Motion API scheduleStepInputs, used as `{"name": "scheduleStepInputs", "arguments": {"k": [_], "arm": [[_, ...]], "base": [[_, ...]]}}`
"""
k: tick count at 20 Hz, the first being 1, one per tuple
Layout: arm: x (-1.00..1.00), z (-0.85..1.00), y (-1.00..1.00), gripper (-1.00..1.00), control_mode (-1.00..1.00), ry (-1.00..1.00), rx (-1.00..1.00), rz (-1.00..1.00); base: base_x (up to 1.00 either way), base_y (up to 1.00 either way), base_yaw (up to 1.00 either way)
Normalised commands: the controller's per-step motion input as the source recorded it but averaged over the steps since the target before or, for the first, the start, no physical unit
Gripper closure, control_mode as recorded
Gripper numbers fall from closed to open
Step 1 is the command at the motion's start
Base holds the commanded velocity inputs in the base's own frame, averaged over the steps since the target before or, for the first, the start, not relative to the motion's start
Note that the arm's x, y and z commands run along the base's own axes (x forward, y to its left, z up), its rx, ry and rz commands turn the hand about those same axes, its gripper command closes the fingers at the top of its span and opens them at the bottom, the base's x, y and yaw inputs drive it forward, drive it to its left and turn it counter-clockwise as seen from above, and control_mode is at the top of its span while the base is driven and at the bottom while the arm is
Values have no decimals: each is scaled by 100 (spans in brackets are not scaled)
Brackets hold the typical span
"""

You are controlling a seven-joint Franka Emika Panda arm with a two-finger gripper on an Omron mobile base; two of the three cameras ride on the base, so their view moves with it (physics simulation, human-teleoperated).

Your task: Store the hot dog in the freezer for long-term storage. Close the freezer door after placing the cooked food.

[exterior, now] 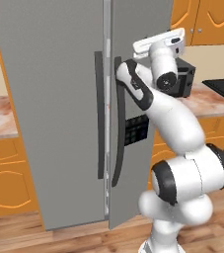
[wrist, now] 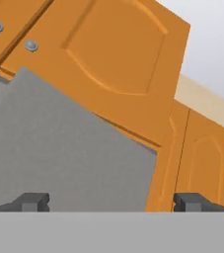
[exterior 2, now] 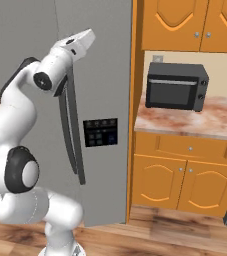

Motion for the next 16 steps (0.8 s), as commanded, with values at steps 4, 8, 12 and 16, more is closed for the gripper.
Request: {"name": "scheduleStepInputs", "arguments": {"k": [4, 8, 12, 16], "arm": [[-17, 58, 0, -100, -100, 44, 0, 5], [-45, 43, 17, -100, -100, 46, 3, 1], [-85, 10, 49, -100, -100, 29, 22, -5], [-90, -24, 29, -100, -100, 16, 33, -9]], "base": [[0, 0, 0], [0, 0, 0], [0, 0, 0], [0, 0, 0]]}}
